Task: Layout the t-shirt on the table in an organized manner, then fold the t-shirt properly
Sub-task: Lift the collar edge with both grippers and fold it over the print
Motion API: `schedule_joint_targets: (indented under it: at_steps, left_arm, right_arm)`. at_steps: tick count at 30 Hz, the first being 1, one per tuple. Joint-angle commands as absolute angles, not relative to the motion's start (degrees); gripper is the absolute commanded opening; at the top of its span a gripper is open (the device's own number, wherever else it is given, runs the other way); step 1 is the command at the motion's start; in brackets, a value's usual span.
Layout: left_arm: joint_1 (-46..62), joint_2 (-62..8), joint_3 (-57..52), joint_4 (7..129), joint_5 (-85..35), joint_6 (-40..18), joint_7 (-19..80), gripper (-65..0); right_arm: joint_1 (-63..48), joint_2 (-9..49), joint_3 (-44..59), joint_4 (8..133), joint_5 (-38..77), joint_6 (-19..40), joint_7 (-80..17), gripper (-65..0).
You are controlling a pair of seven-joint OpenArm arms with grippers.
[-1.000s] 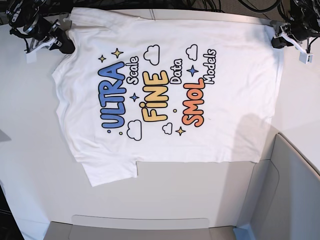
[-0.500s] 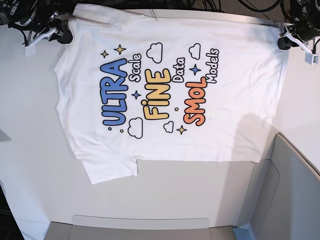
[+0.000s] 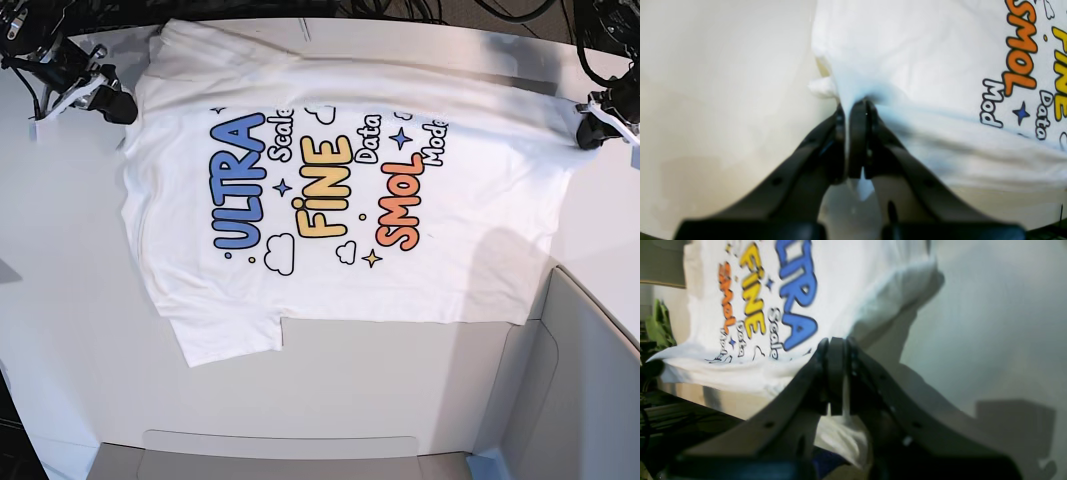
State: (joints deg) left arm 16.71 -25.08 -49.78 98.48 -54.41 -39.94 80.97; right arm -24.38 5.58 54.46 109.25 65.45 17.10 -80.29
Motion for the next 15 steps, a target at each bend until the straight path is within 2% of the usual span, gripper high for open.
schedule_joint_targets:
  at_steps: [1, 7, 15]
  left_arm:
    - [15.6, -26.42, -50.15, 99.21, -55.43, -40.0, 80.0, -65.0]
    - [9.19, -26.42, -46.99, 97.98, -54.99, -40.0, 80.0, -65.0]
    - [0.31, -26.51, -40.22, 84.0, -54.9, -40.0, 80.0, -65.0]
  right_arm:
    - [-23.87, 6.46, 54.81, 110.11, 66.51, 17.19, -80.0, -65.0]
    - [-16.4, 6.2, 54.64, 109.67, 62.37, 17.19, -80.0, -65.0]
    - [-5.67, 6.29, 54.29, 104.31, 51.03, 17.19, -80.0, -65.0]
